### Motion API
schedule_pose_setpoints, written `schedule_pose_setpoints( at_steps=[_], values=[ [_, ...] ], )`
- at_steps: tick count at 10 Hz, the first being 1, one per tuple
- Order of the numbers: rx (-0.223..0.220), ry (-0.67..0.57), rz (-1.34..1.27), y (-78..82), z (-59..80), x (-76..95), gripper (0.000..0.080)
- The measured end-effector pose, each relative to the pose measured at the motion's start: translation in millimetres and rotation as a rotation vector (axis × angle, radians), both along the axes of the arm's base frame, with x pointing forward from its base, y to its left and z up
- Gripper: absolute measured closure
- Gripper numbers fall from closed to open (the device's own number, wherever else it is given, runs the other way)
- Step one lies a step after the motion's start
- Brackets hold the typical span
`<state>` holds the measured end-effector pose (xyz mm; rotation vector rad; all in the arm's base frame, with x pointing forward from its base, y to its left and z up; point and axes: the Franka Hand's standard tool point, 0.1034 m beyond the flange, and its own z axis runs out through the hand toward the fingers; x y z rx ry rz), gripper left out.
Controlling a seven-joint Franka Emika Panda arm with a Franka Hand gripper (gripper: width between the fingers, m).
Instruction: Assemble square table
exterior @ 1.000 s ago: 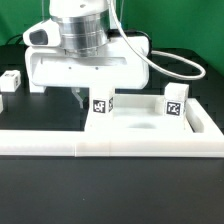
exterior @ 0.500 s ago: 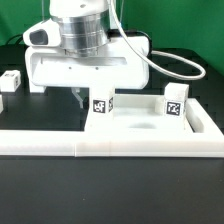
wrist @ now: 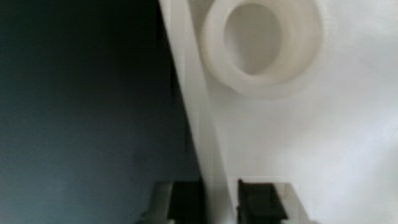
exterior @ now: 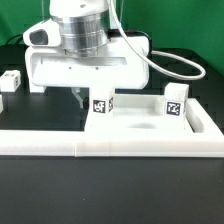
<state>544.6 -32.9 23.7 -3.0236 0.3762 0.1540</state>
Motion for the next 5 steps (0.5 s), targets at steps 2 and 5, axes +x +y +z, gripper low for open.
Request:
schedule_pose_setpoints(
  at_steps=[2, 5],
  values=[
    [0.000, -0.002, 0.163, -6.9, 0.6, -8.4, 0.0733],
    [0.013, -0.034, 0.565, -31.7, 3.1, -4.1, 0.0736]
  ],
)
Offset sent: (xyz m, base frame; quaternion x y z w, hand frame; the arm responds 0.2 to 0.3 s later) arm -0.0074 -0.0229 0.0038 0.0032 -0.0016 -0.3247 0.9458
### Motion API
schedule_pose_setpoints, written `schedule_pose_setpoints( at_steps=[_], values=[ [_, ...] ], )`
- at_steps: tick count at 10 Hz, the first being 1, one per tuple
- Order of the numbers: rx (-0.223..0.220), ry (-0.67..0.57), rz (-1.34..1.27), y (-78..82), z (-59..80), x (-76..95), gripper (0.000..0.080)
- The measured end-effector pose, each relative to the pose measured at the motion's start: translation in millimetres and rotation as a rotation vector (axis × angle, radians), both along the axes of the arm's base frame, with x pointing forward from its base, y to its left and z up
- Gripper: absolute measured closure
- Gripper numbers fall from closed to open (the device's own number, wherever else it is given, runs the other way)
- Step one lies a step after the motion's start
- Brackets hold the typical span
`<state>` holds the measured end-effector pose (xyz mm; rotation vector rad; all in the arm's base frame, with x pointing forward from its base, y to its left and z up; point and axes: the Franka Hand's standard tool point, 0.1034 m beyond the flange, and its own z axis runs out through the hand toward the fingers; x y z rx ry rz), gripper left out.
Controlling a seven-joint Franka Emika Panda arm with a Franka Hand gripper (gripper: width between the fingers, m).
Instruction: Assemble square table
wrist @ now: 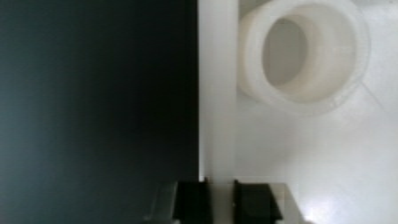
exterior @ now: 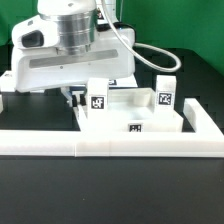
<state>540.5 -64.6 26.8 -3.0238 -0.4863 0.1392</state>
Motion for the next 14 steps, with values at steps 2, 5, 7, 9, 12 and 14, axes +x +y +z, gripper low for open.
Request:
schedule_pose_setpoints(
  at_steps=[2, 5, 7, 9, 12, 14],
  values=[
    [-0.004, -0.004, 0.102, -3.9, -1.0, 2.3, 0.0736],
    [-0.008, -0.007, 0.304, -9.2, -1.6, 1.9, 0.0736],
    [-0.015, -0.024, 0.600, -3.6, -0.8, 9.1, 0.0736],
    [-0.007, -0.030, 0.785, -1.2, 1.7, 14.3, 0.0736],
    [-0.010, -0.012, 0.946, -11.2, 1.1, 11.7, 0.0736],
    [-0.017, 0.003, 1.165, -5.4, 3.3, 18.7, 0.0736]
  ],
)
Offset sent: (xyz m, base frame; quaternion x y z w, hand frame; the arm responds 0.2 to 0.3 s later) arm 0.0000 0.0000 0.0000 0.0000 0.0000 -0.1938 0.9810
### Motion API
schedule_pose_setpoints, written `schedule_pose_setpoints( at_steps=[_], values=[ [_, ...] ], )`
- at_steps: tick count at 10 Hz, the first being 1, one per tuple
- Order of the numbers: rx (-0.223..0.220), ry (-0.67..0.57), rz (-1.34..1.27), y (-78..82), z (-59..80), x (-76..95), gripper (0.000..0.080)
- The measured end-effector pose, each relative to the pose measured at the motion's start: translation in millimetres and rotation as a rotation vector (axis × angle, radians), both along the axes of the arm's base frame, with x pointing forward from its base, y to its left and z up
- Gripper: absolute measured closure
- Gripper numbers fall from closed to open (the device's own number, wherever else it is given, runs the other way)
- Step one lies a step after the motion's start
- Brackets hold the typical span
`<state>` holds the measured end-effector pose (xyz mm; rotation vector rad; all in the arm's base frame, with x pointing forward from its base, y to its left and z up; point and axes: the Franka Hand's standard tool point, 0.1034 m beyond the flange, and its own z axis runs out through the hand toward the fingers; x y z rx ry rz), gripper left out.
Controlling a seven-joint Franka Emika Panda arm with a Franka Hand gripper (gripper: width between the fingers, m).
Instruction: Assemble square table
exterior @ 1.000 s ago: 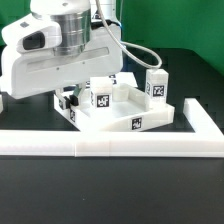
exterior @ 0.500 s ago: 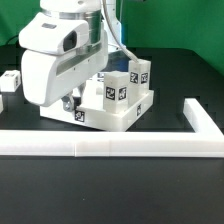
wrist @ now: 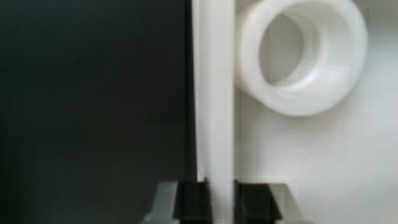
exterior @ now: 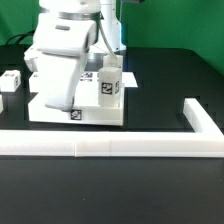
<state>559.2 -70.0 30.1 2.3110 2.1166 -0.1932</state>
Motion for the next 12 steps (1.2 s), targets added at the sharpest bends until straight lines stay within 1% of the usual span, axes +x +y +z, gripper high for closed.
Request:
schedule_pose_setpoints(
  at_steps=[1, 3, 6, 7, 8, 9, 10, 12],
  values=[
    [0.003, -0.002, 0.108, 12.8, -0.3, 9.4, 0.0736],
    [0.001, -0.024, 0.249, 25.7, -1.3, 19.4, 0.0736],
    [-0.021, 0.003, 0.422, 15.1, -1.7, 18.0, 0.0736],
    [-0.027, 0.022, 0.562, 16.1, -1.6, 18.6, 0.0736],
    [-0.017, 0.038, 0.709, 27.2, -1.9, 20.5, 0.0736],
    [0.001, 0.055, 0.734, 44.2, -2.6, 21.7, 0.0736],
    [0.004, 0.072, 0.792, 54.6, 0.1, 24.5, 0.0736],
    [0.013, 0.098, 0.903, 84.7, 9.0, 30.7, 0.0736]
  ],
)
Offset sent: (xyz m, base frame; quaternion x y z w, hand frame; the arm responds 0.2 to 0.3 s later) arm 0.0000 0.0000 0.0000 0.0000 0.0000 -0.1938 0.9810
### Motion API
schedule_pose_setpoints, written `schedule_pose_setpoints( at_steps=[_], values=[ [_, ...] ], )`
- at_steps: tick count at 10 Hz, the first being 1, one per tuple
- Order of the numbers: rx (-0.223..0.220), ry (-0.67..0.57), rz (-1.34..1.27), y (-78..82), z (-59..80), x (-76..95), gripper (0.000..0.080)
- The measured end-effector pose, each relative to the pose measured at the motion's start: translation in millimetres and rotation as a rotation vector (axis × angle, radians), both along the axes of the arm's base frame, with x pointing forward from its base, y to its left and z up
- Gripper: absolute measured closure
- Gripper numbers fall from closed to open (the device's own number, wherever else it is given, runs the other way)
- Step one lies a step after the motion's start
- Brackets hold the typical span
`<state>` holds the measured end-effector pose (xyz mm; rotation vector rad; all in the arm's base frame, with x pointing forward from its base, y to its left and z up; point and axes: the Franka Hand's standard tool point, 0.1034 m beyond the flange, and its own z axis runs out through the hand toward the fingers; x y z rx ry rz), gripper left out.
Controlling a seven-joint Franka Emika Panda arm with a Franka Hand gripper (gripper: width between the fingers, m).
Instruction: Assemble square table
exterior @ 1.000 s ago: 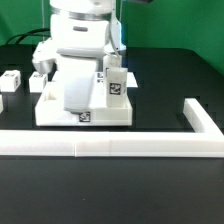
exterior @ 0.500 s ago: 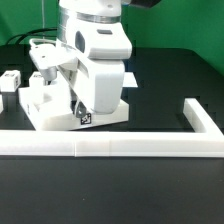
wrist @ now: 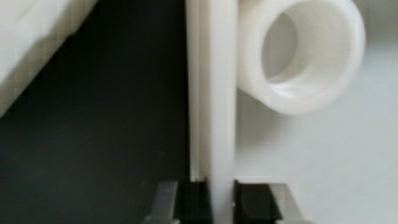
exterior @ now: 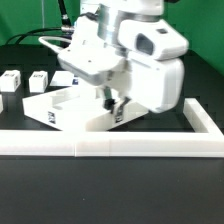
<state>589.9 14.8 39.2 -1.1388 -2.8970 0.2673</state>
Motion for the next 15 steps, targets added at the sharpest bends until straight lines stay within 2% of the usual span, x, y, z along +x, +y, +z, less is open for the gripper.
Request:
schedule_pose_setpoints(
  at_steps=[1, 3, 7, 9, 11, 13, 15],
  values=[
    [0.006, -0.004, 0.024, 4.6, 2.7, 1.4, 0.0736],
    [-0.008, 0.013, 0.128, -4.1, 0.9, 0.9, 0.0736],
    [-0.018, 0.013, 0.118, -7.3, -0.2, 0.4, 0.0736],
    [-0.018, 0.066, 0.106, 14.0, -7.1, -5.3, 0.0736],
    [0.005, 0.073, 0.134, 28.6, -9.3, 0.2, 0.0736],
    [0.016, 0.069, 0.149, 31.4, -7.9, 2.4, 0.0737],
    [0.010, 0.073, 0.158, 27.6, -9.4, 1.7, 0.0737]
  ],
)
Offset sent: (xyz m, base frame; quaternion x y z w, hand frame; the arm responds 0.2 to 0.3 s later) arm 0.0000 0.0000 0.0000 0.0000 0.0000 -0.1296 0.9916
